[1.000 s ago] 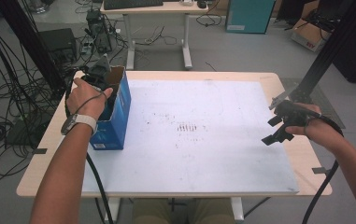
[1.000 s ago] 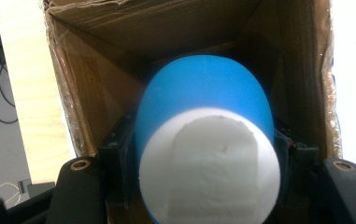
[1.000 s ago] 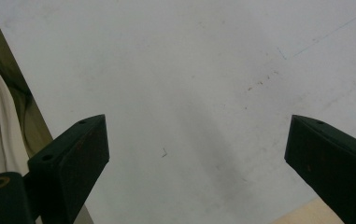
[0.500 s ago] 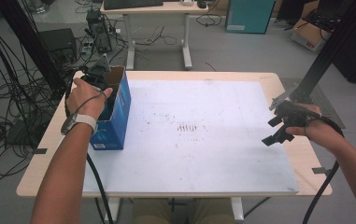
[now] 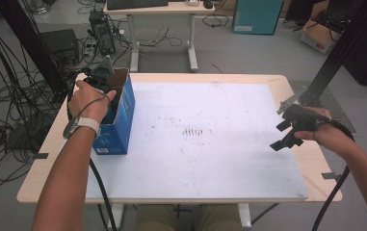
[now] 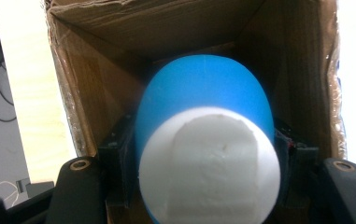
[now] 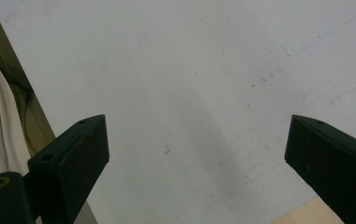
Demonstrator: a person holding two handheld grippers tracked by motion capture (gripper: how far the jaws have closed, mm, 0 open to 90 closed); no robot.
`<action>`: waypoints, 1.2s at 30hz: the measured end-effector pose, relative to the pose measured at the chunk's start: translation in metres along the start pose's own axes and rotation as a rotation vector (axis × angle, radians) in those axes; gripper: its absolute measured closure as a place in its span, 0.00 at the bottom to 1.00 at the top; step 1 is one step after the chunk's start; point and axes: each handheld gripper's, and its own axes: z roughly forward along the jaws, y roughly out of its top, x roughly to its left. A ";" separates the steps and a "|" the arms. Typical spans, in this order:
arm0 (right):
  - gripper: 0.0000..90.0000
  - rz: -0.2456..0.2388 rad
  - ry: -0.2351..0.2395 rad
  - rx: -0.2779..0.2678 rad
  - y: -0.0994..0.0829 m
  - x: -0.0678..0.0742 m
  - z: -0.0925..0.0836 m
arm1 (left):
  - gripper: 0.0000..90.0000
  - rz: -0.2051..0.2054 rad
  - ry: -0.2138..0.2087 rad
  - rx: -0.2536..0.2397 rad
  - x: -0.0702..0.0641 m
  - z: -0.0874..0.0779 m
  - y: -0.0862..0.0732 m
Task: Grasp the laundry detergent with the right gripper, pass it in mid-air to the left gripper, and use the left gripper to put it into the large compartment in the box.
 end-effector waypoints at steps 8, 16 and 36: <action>0.07 0.003 0.000 -0.003 0.001 0.001 0.000 | 0.41 0.000 0.001 0.001 0.000 0.000 0.000; 0.07 0.004 -0.001 -0.009 0.001 0.001 0.001 | 0.41 -0.001 0.002 0.003 -0.001 0.000 0.000; 0.07 0.000 -0.002 -0.014 0.002 0.000 0.000 | 0.41 -0.007 -0.001 0.001 0.000 -0.001 -0.002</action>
